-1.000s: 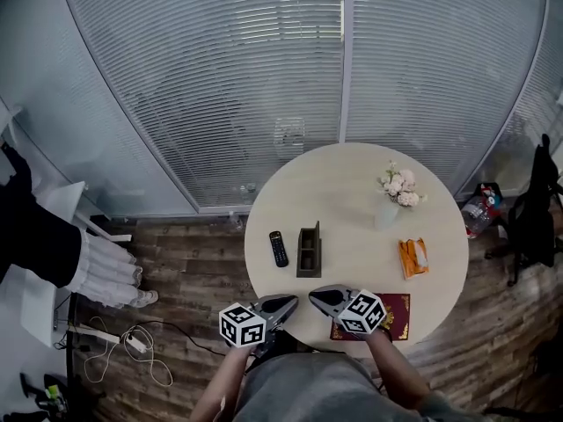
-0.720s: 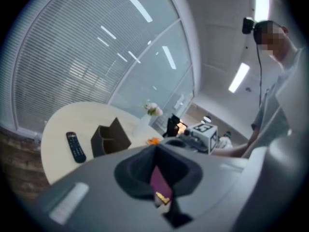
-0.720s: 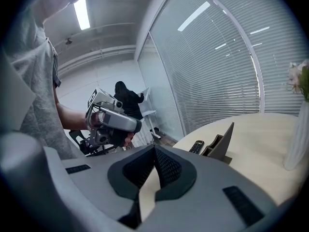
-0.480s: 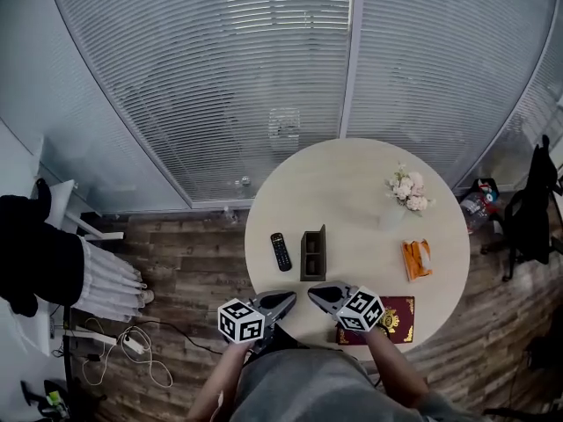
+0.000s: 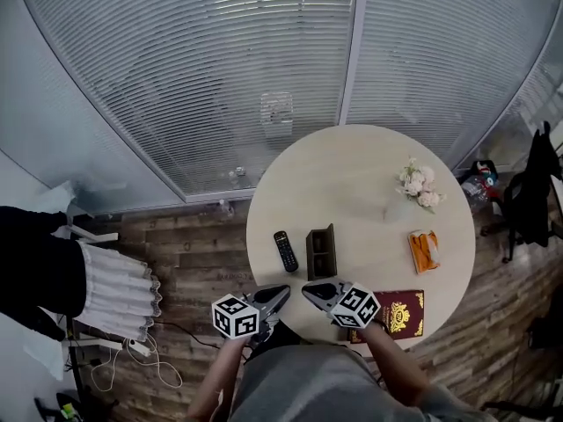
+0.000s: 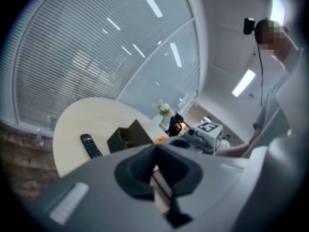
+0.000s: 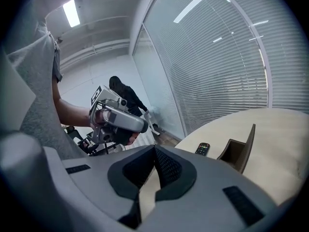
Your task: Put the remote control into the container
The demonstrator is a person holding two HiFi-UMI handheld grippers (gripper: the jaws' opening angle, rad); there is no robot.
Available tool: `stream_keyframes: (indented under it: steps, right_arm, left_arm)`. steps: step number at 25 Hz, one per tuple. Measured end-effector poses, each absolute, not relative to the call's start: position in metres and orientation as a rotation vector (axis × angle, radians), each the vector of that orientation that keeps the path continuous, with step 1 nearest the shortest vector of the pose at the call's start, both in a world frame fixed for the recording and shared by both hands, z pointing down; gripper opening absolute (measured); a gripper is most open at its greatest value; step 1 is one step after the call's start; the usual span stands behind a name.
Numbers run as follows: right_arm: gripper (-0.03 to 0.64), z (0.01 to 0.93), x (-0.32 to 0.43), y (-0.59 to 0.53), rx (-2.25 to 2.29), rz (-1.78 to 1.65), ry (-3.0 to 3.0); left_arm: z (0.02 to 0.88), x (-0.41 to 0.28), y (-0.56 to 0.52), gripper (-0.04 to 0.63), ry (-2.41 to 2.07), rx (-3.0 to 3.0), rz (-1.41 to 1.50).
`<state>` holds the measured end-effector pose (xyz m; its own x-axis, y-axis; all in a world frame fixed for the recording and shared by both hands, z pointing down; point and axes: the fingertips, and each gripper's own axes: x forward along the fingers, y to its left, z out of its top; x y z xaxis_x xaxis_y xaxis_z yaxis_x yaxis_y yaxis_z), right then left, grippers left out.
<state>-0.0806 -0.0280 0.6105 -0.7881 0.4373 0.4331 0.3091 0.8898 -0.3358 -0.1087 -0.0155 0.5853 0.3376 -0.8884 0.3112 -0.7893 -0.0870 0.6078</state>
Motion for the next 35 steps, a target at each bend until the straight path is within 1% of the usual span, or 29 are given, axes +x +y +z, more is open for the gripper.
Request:
stream_keyframes:
  steps: [9, 20, 26, 28, 31, 35]
  right_arm:
    - [0.017, 0.650, -0.107, 0.006, -0.459, 0.269, -2.462]
    - [0.018, 0.694, -0.143, -0.031, -0.055, 0.268, -2.381]
    - [0.024, 0.712, -0.162, -0.042, 0.132, 0.358, -2.347]
    - [0.119, 0.718, -0.165, -0.046, 0.195, 0.362, -2.328]
    - [0.161, 0.726, -0.168, -0.051, 0.280, 0.366, -2.307]
    - [0.188, 0.741, -0.175, -0.054, 0.335, 0.387, -2.276]
  left_arm:
    - [0.602, -0.133, -0.016, 0.000, -1.418, 1.879, -0.173]
    - [0.618, -0.163, -0.007, 0.000, -1.354, 1.884, -0.140]
    - [0.628, -0.175, 0.001, 0.000, -1.319, 1.889, -0.124]
    - [0.629, -0.179, 0.003, 0.000, -1.309, 1.891, -0.125]
    - [0.631, -0.182, 0.007, 0.000, -1.296, 1.889, -0.126]
    - [0.633, -0.185, 0.011, 0.000, -1.289, 1.886, -0.124]
